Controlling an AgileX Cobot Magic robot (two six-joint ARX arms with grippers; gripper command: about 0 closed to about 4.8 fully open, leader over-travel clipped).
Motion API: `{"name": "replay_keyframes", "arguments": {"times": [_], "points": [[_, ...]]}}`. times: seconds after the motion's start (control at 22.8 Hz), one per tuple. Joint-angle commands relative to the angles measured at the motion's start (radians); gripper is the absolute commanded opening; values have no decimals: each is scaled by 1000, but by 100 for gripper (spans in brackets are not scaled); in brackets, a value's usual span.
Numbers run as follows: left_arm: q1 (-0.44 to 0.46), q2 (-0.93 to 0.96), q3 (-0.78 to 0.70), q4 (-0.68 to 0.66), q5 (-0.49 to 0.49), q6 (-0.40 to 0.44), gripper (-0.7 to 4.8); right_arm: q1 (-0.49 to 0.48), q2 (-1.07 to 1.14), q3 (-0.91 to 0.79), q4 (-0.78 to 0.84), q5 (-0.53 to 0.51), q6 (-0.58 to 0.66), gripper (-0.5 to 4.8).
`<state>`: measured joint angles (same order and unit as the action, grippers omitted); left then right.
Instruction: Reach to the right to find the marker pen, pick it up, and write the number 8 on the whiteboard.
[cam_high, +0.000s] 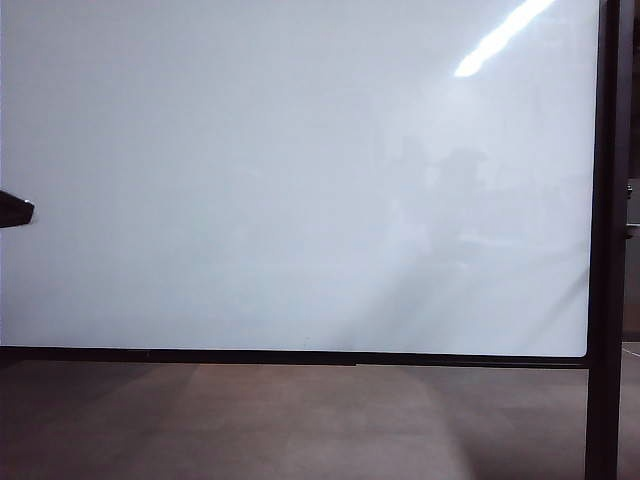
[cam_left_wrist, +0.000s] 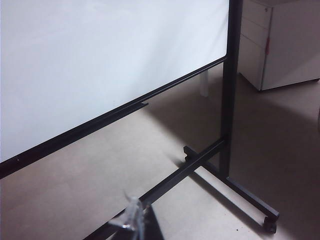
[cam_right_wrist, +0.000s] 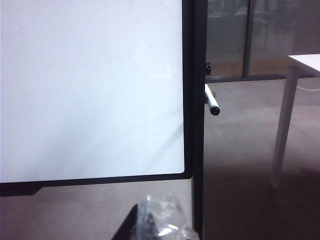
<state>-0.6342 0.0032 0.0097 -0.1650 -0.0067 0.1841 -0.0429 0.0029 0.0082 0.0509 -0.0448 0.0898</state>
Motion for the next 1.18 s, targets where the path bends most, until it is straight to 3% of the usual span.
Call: {"name": "replay_keyframes", "arguments": {"times": [0.04, 0.13, 0.39, 0.57, 0.7, 0.79, 0.88, 1.01, 1.1, 1.18], "points": [[1, 1, -1, -19, 11, -1, -5, 1, 0, -1, 11, 87, 77, -1], [1, 1, -1, -20, 10, -1, -5, 1, 0, -1, 9, 192, 104, -1], [1, 1, -1, -20, 11, -1, -5, 1, 2, 0, 218, 272, 86, -1], [1, 1, -1, -19, 10, -1, -5, 1, 37, 61, 323, 253, 86, -1], [0, 1, -1, -19, 10, -1, -5, 1, 180, 198, 338, 247, 44, -1], [0, 1, -1, -19, 10, -1, -5, 1, 367, 283, 390, 189, -25, 1], [-1, 1, -1, -20, 11, -1, -5, 0, 617, 377, 466, 180, -70, 45], [-18, 1, -1, -20, 8, 0, -5, -37, 895, 484, 562, 138, -88, 45], [-20, 1, -1, -19, 10, -1, -5, -108, 1072, 554, 613, 35, -101, 54], [-20, 1, -1, -20, 7, -1, -5, -185, 1232, 607, 681, -95, -72, 101]]}}
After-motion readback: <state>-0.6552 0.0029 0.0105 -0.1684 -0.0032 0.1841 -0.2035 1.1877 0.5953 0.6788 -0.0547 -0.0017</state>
